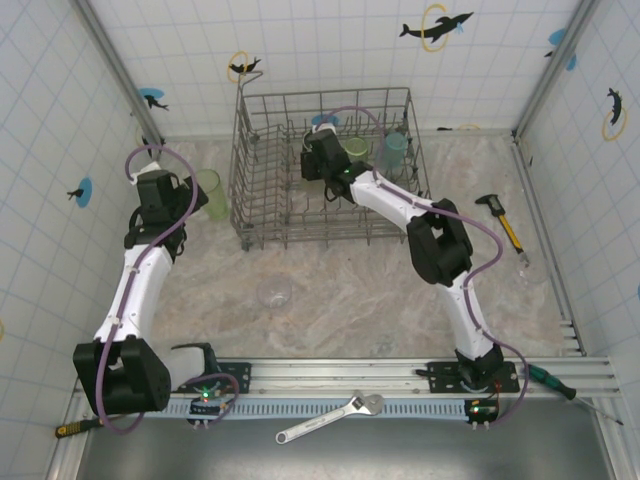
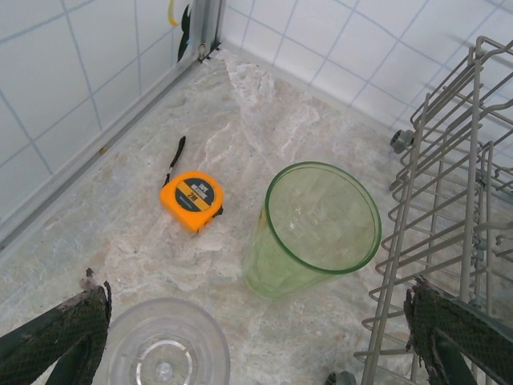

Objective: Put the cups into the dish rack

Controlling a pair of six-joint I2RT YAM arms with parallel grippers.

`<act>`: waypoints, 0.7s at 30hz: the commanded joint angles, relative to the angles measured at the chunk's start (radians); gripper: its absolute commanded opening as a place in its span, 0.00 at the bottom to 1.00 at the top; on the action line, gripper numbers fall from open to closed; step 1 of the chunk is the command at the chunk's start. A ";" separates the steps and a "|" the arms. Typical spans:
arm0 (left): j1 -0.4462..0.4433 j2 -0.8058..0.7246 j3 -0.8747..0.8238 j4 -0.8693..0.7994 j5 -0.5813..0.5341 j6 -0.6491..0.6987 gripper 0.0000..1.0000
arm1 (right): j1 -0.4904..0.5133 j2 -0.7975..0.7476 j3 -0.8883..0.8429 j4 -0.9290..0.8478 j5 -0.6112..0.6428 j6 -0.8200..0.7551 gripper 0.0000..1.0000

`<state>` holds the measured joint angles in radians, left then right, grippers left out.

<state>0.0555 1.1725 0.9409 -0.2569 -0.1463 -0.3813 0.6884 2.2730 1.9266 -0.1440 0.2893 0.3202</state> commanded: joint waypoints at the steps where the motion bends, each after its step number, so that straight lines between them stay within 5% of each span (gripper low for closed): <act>1: 0.011 -0.011 -0.014 0.009 0.006 0.002 0.97 | 0.011 0.036 0.043 0.051 0.005 -0.010 0.54; 9: 0.012 -0.007 -0.013 0.007 0.004 0.000 0.97 | 0.021 0.023 0.040 0.014 0.007 -0.010 0.73; 21: 0.012 -0.002 -0.014 0.005 -0.002 -0.002 0.97 | 0.029 -0.058 0.033 -0.065 0.017 0.002 0.86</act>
<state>0.0608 1.1725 0.9329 -0.2550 -0.1467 -0.3817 0.7082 2.2829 1.9266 -0.1772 0.2939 0.3149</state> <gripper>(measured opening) 0.974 0.853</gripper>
